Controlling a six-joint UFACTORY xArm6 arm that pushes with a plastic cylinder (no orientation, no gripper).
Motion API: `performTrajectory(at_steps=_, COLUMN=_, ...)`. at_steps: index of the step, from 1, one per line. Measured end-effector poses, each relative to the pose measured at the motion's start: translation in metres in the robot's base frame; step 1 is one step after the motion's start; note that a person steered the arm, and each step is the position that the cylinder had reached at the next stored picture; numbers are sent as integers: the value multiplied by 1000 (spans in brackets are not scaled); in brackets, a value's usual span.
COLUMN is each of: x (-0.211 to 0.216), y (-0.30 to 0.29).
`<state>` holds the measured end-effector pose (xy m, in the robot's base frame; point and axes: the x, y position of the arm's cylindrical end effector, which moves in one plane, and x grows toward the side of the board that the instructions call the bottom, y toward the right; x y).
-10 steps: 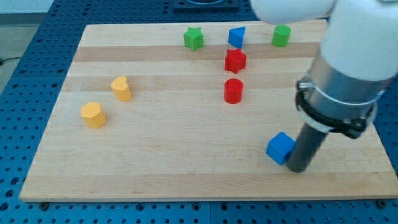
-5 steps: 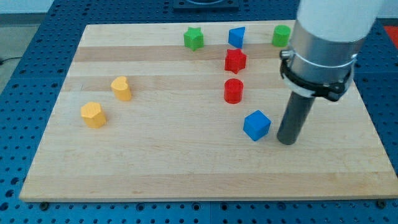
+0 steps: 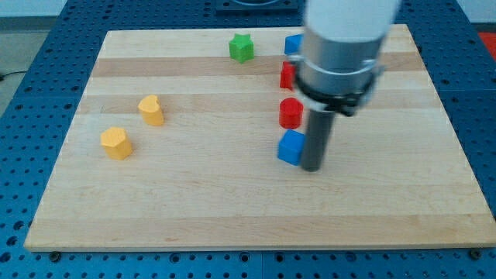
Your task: Move the blue cube down to the red circle
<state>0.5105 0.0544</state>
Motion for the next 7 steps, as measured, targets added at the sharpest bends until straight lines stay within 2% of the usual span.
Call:
performTrajectory(at_steps=3, x=0, y=-48)
performTrajectory(at_steps=4, x=-6, y=-105)
performTrajectory(at_steps=5, x=-29, y=-105)
performTrajectory(at_steps=7, x=-39, y=-45)
